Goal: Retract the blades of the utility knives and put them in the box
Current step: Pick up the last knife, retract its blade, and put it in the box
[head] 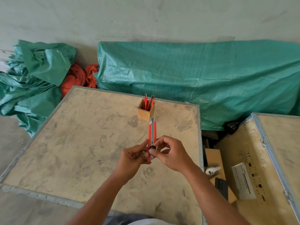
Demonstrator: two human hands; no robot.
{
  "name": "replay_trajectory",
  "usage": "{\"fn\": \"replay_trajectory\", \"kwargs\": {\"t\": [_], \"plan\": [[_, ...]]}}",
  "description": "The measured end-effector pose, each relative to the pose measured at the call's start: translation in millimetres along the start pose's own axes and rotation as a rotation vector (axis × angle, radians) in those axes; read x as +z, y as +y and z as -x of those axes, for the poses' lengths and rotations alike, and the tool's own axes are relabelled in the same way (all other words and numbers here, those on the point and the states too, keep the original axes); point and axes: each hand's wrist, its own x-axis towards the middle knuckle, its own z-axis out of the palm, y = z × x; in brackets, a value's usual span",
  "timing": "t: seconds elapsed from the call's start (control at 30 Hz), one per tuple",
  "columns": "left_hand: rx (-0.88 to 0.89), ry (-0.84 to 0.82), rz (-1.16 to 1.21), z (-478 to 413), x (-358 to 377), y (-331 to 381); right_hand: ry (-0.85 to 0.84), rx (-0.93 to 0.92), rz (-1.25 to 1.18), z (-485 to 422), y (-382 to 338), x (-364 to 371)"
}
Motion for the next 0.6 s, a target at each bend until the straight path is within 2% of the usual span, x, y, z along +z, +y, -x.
{"fn": "replay_trajectory", "kwargs": {"t": [0.17, 0.43, 0.6], "plan": [[-0.022, -0.033, -0.022, -13.1, -4.8, -5.4, 0.036, 0.040, -0.141, -17.1, 6.5, -6.3], [0.008, -0.069, -0.128, -80.0, -18.1, 6.2, 0.023, 0.059, -0.087, -83.1, -1.9, -25.5], [0.024, 0.027, -0.203, -143.9, -23.2, 19.2, 0.082, 0.001, -0.019, -145.7, -2.2, -35.4]]}}
